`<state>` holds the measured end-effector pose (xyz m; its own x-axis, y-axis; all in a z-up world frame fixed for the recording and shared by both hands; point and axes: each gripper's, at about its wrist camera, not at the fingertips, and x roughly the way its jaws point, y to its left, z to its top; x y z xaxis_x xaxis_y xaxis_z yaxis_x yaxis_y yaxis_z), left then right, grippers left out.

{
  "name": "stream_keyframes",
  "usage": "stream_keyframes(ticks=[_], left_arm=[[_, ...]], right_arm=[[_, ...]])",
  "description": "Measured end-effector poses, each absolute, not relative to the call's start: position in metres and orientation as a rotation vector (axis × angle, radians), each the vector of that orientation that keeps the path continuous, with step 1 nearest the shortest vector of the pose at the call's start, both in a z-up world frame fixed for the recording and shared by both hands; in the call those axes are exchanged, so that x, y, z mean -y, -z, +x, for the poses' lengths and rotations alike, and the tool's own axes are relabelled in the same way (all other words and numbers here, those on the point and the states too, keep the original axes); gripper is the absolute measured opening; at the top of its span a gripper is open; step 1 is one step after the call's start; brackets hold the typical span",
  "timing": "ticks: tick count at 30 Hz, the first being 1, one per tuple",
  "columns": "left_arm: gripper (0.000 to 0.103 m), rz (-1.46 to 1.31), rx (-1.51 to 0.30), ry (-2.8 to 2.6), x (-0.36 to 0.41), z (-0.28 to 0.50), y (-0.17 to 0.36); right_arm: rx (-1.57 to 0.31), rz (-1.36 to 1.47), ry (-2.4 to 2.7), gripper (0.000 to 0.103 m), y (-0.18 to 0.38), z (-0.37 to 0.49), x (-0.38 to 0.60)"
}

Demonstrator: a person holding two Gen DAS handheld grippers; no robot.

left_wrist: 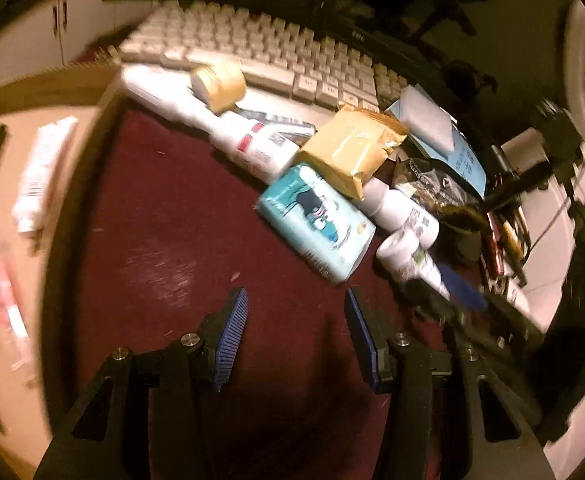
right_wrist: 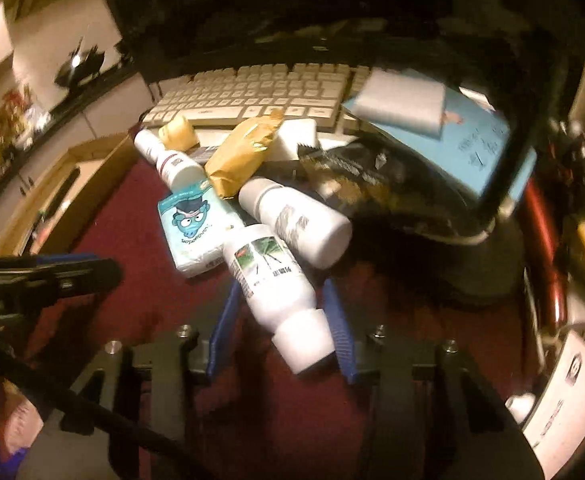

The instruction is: Organize objects

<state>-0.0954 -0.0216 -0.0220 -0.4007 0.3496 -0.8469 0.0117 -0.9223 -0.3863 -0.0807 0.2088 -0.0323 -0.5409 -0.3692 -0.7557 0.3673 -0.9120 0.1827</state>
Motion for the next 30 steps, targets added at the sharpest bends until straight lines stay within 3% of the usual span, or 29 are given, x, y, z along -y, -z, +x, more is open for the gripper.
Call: stream_keyframes(ticks=[5, 7, 10, 12, 16, 26, 27, 30], left_arm=[[0.042, -1.596, 0.532, -2.424, 0.01, -0.126, 0.03], [0.024, -1.586, 0.487, -2.486, 0.004, -0.133, 0.03], [0.01, -1.589, 0.475, -2.51, 0.006, -0.136, 0.032], [0.003, -1.576, 0.43, -2.482, 0.007, -0.131, 0.03], [0.0, -1.556, 0.414, -2.414, 0.021, -0.109, 0.02], [0.003, -1.63, 0.375, -2.319, 0.046, -0.06, 0.026], [0.008, -1.642, 0.384, -2.322, 0.047, -0.06, 0.028], [0.04, -1.632, 0.464, -2.354, 0.046, -0.063, 0.029]], right_arm=[[0.053, 1.207, 2.45, 0.046, 0.036, -0.084, -0.211], [0.075, 1.235, 2.458, 0.052, 0.04, -0.085, -0.21], [0.072, 1.229, 2.466, 0.054, 0.04, -0.084, -0.208], [0.081, 1.226, 2.467, 0.054, 0.041, -0.084, -0.207], [0.102, 1.231, 2.468, 0.054, 0.043, -0.085, -0.208], [0.113, 1.217, 2.465, 0.057, 0.042, -0.078, -0.205], [0.114, 1.218, 2.463, 0.061, 0.042, -0.078, -0.204], [0.113, 1.223, 2.46, 0.068, 0.041, -0.077, -0.2]])
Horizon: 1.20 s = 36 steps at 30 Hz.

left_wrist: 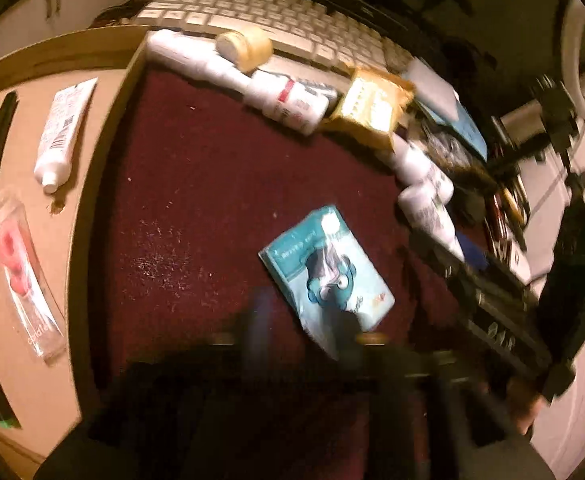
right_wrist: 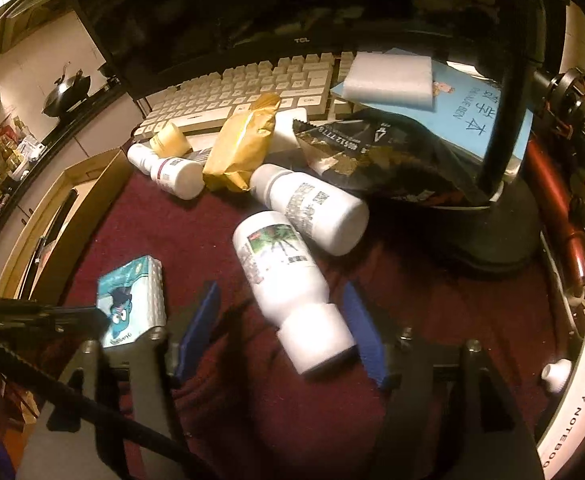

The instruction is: Organize objects

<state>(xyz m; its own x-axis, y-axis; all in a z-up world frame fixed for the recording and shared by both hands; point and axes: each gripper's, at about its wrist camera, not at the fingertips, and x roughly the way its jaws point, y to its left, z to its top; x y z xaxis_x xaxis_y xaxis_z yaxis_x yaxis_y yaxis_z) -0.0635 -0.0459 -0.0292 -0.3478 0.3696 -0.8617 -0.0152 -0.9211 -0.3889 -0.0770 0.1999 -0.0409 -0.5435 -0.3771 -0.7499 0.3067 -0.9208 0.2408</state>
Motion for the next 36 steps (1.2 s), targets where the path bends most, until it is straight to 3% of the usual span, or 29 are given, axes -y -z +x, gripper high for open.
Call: stream_keyframes(ticks=[2, 4, 5, 15, 21, 36], left_arm=[[0.042, -1.55, 0.492, -2.375, 0.044, -0.058, 0.021], [0.061, -1.534, 0.472, -2.395, 0.034, -0.059, 0.016], [0.063, -1.552, 0.455, -2.403, 0.028, -0.062, 0.017], [0.065, -1.635, 0.353, -2.482, 0.017, -0.075, 0.03], [0.065, -1.631, 0.482, -2.453, 0.034, -0.061, 0.032], [0.065, -1.518, 0.223, -2.471, 0.013, -0.066, 0.031]], right_arm=[[0.1, 1.22, 2.458, 0.07, 0.041, -0.075, -0.197], [0.081, 1.222, 2.466, 0.071, 0.041, -0.074, -0.194], [0.075, 1.224, 2.47, 0.071, 0.041, -0.074, -0.193], [0.04, 1.245, 2.501, 0.071, 0.043, -0.073, -0.192], [0.048, 1.24, 2.492, 0.071, 0.043, -0.071, -0.196], [0.028, 1.245, 2.513, 0.071, 0.04, -0.066, -0.21]])
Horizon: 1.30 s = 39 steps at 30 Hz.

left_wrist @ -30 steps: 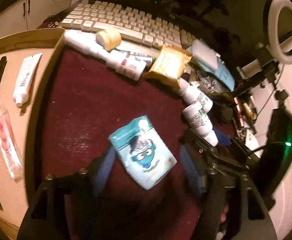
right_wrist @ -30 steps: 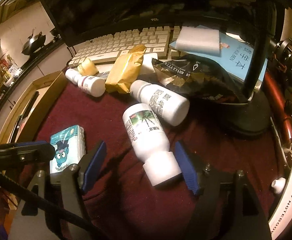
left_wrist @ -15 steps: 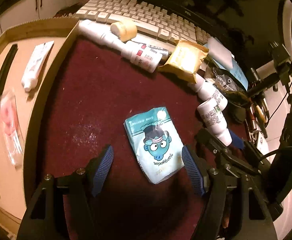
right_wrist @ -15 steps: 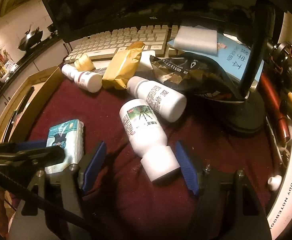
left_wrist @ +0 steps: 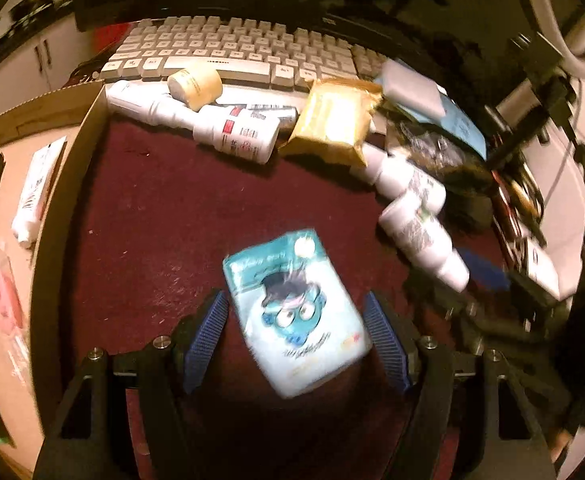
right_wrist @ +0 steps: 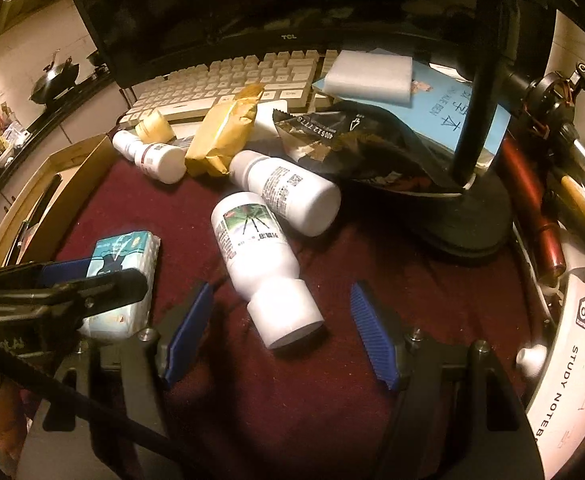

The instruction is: Organize objects

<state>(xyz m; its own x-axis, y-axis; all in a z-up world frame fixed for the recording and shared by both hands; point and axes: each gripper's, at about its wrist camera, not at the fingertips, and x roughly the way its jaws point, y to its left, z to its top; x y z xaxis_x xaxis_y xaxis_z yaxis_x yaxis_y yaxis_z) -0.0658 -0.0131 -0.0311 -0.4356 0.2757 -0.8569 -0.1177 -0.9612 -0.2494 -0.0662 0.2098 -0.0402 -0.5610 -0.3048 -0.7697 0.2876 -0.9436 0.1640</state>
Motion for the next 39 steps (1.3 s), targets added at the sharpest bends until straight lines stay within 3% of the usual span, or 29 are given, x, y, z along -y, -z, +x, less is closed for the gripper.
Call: stream_keyframes(ticks=[7, 11, 13, 17, 20, 22, 28, 33, 39], left_arm=[[0.065, -1.511, 0.255, -2.507, 0.021, -0.065, 0.03], [0.064, -1.479, 0.155, -2.526, 0.015, -0.063, 0.031], [0.045, -1.474, 0.133, -2.504, 0.015, -0.059, 0.03], [0.041, -1.469, 0.154, -2.477, 0.022, -0.051, 0.03], [0.046, -1.464, 0.209, -2.505, 0.027, -0.051, 0.03], [0.06, -1.461, 0.225, -2.515, 0.026, -0.051, 0.03], [0.071, -1.449, 0.164, -2.549, 0.014, -0.05, 0.032], [0.074, -1.418, 0.082, -2.577, 0.005, -0.049, 0.034], [0.074, -1.417, 0.126, -2.559, 0.01, -0.049, 0.034]], right_arm=[[0.034, 1.24, 2.511, 0.071, 0.039, -0.067, -0.209], [0.029, 1.233, 2.516, 0.071, 0.036, -0.065, -0.207], [0.028, 1.235, 2.517, 0.071, 0.036, -0.065, -0.208], [0.046, 1.243, 2.512, 0.071, 0.037, -0.067, -0.209], [0.059, 1.248, 2.503, 0.071, 0.038, -0.068, -0.207], [0.053, 1.249, 2.501, 0.071, 0.039, -0.068, -0.204], [0.038, 1.258, 2.502, 0.071, 0.039, -0.068, -0.203], [0.05, 1.271, 2.505, 0.071, 0.039, -0.07, -0.204], [0.027, 1.282, 2.498, 0.071, 0.039, -0.071, -0.202]])
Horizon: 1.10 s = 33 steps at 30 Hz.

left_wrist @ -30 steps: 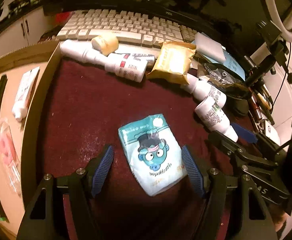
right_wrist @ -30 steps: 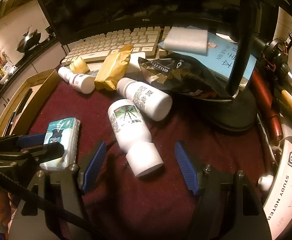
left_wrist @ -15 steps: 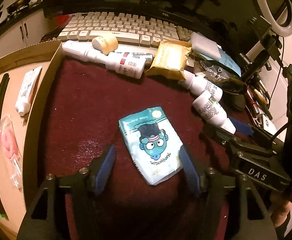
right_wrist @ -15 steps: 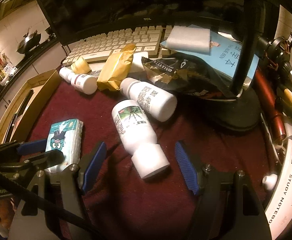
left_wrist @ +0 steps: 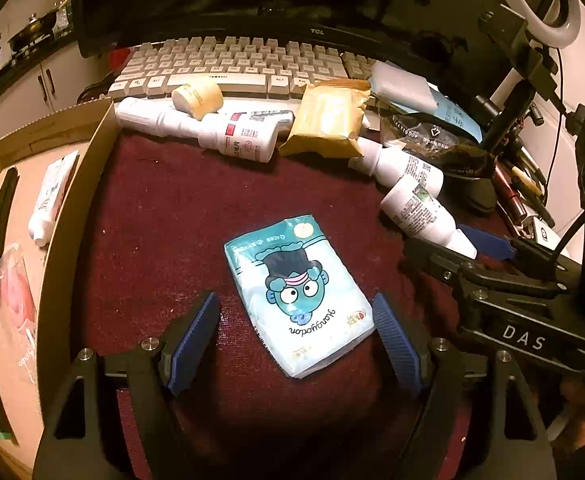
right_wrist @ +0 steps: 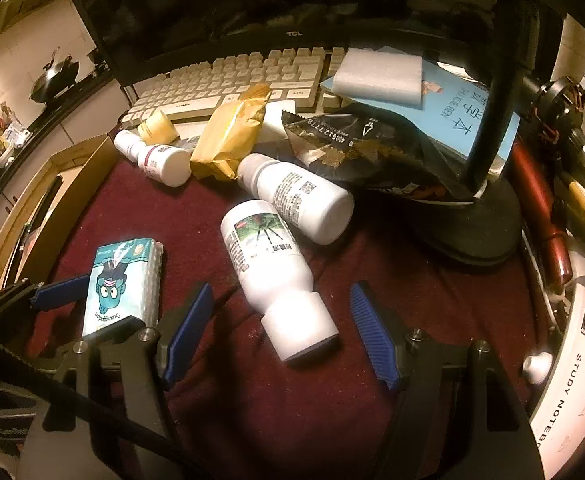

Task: Organize objects
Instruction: 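Position the open left gripper around the tissue pack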

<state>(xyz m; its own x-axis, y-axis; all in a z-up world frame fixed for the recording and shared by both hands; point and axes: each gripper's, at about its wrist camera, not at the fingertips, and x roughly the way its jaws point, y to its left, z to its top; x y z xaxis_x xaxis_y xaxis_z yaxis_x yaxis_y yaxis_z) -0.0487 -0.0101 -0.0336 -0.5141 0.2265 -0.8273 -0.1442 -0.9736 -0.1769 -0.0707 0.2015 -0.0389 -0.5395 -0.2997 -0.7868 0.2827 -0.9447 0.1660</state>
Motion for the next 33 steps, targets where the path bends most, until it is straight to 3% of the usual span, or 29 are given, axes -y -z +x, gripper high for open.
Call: stream_keyframes(ticks=[8, 14, 18, 23, 24, 25, 27, 32, 33], left_arm=[[0.074, -1.426, 0.366, -2.496, 0.033, -0.043, 0.033], [0.074, -1.461, 0.386, -2.478, 0.022, -0.049, 0.032], [0.074, -1.531, 0.303, -2.518, 0.003, -0.062, 0.032], [0.073, -1.483, 0.056, -2.582, -0.02, -0.067, 0.038], [0.068, -1.468, 0.016, -2.58, -0.022, -0.065, 0.038], [0.055, -1.438, -0.051, -2.578, -0.024, -0.06, 0.039], [0.048, -1.396, -0.133, -2.553, -0.023, -0.051, 0.039], [0.052, -1.391, -0.009, -2.531, 0.0, -0.041, 0.036], [0.06, -1.397, 0.041, -2.531, 0.005, -0.042, 0.036]], right_arm=[[0.052, 1.26, 2.522, 0.071, 0.033, -0.066, -0.205], [0.052, 1.262, 2.52, 0.071, 0.033, -0.066, -0.205], [0.047, 1.252, 2.535, 0.071, 0.032, -0.064, -0.206], [0.048, 1.286, 2.571, 0.07, 0.036, -0.064, -0.214], [0.068, 1.282, 2.564, 0.07, 0.036, -0.063, -0.217], [0.073, 1.272, 2.565, 0.07, 0.035, -0.062, -0.219], [0.061, 1.261, 2.574, 0.07, 0.033, -0.061, -0.221], [0.097, 1.262, 2.541, 0.07, 0.036, -0.068, -0.218], [0.097, 1.262, 2.532, 0.07, 0.037, -0.069, -0.216]])
